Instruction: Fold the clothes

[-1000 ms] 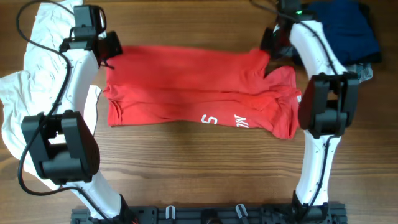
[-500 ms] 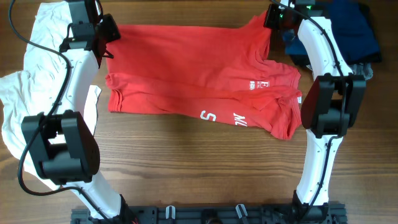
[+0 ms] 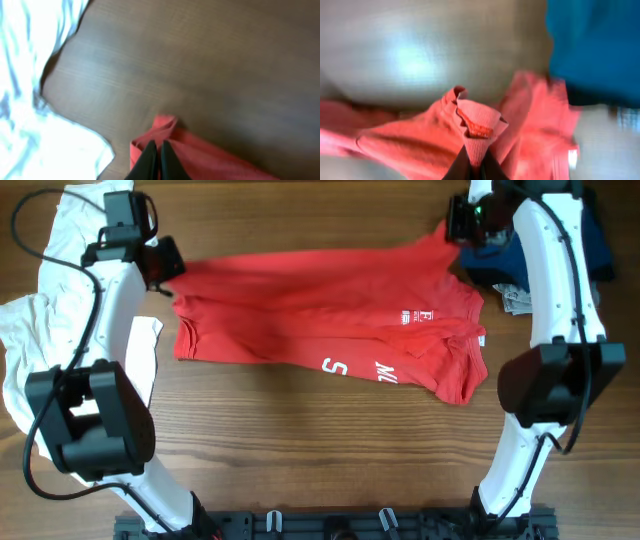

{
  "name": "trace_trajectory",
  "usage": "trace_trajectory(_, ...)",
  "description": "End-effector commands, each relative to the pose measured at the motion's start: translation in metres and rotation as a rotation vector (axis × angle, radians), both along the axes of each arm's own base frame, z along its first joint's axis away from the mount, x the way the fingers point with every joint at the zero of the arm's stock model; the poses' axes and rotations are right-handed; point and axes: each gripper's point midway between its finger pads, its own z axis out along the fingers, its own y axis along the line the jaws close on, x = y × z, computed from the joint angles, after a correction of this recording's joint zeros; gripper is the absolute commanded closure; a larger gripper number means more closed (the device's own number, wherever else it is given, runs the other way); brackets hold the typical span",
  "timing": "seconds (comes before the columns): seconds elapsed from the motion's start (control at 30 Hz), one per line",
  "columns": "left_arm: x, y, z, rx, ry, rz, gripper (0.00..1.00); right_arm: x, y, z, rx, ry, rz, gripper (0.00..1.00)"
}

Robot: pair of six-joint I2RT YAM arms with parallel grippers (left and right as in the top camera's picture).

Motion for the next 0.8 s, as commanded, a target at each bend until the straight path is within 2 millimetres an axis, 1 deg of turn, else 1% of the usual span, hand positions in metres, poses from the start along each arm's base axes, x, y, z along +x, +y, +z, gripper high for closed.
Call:
trace_trajectory(0.0,-0.017,0.02,0.01,0.013,0.032,0.052,0.96,-0.025,-0.002,-0.024,-0.029,0.129,0.009,0.96)
trace_trajectory(0.1,-0.023,0.02,0.006,0.009,0.064,0.054,0.96,-0.041,0.001,-0.045,-0.028,0.216,-0.004,0.96)
trace_trajectory(0.23,-0.025,0.019,0.005,0.008,0.072,0.052,0.96,-0.066,0.003,-0.075,-0.03,0.346,-0.041,0.96)
trace_trajectory(0.33,-0.026,0.019,0.002,0.007,0.08,0.052,0.96,-0.09,0.001,-0.099,-0.036,0.451,-0.066,0.96)
trace_trajectory(0.4,-0.029,0.019,-0.003,0.004,0.102,0.051,0.96,-0.101,0.001,-0.112,-0.038,0.497,-0.072,0.96)
trace_trajectory(0.5,-0.04,0.017,-0.016,-0.003,0.15,0.051,0.96,-0.117,0.0,-0.128,-0.044,0.556,-0.09,0.95)
trace_trajectory(0.53,-0.043,0.016,-0.02,-0.005,0.162,0.051,0.94,-0.12,-0.001,-0.131,-0.046,0.566,-0.091,0.83)
trace_trajectory(0.57,-0.046,0.016,-0.023,-0.006,0.173,0.051,0.89,-0.121,-0.002,-0.134,-0.052,0.569,-0.094,0.69)
trace_trajectory(0.6,-0.05,0.015,-0.027,-0.008,0.191,0.051,0.73,-0.121,-0.004,-0.134,-0.056,0.568,-0.095,0.52)
trace_trajectory(0.63,-0.055,0.014,-0.029,-0.011,0.208,0.05,0.47,-0.119,-0.005,-0.135,-0.057,0.559,-0.097,0.36)
trace_trajectory(0.67,-0.057,0.014,-0.03,-0.011,0.219,0.051,0.36,-0.116,-0.006,-0.135,-0.056,0.547,-0.1,0.32)
trace_trajectory(0.7,-0.059,0.014,-0.031,-0.013,0.228,0.051,0.12,-0.109,-0.008,-0.132,-0.053,0.523,-0.098,0.31)
trace_trajectory(0.73,-0.06,0.014,-0.031,-0.013,0.231,0.051,0.04,-0.106,-0.009,-0.13,-0.051,0.51,-0.095,0.31)
trace_trajectory(0.77,-0.061,0.014,-0.031,-0.014,0.234,0.051,0.01,-0.101,-0.011,-0.126,-0.048,0.491,-0.09,0.31)
